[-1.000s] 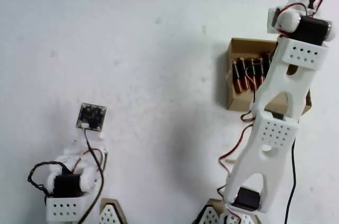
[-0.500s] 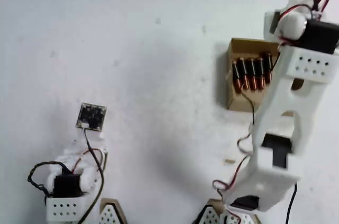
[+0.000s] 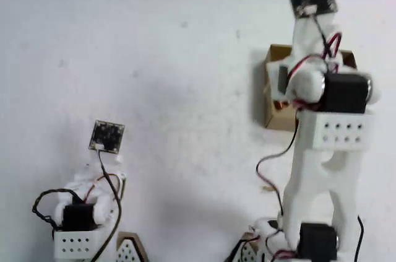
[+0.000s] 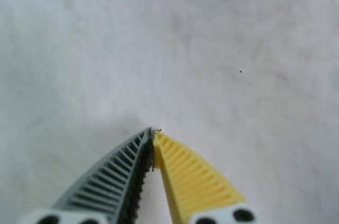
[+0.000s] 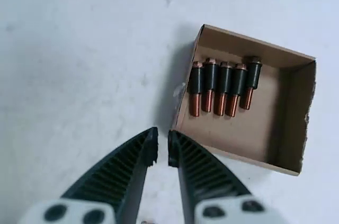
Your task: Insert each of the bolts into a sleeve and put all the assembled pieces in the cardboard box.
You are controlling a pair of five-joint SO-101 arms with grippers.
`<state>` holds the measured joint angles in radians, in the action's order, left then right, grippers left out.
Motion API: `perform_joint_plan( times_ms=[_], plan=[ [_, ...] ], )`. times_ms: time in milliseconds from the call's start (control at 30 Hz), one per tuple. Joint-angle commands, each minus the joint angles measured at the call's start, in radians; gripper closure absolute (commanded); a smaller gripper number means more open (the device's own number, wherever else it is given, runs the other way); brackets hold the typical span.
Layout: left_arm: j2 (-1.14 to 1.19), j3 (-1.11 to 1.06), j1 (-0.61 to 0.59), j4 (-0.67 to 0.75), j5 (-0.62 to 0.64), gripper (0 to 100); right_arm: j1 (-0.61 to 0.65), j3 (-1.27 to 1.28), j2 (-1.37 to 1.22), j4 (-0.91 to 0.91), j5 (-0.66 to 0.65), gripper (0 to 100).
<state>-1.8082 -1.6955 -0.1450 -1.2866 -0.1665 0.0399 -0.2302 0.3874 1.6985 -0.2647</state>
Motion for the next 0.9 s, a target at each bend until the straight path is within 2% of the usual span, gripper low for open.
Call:
perform_joint_plan(
  times_ms=[0, 267, 867],
  plan=[
    [-0.016, 0.003, -0.001, 0.003, -0.006, 98, 0.024, 0.091, 0.119, 0.019, 0.011, 98.1],
    [-0.016, 0.003, -0.001, 0.003, -0.006, 98, 0.039, 0.354, 0.332, -0.008, 0.005, 98.1],
    [-0.016, 0.003, -0.004, 0.003, -0.006, 98, 0.038, 1.033, 0.900, -0.311, 0.005, 98.1]
  ],
)
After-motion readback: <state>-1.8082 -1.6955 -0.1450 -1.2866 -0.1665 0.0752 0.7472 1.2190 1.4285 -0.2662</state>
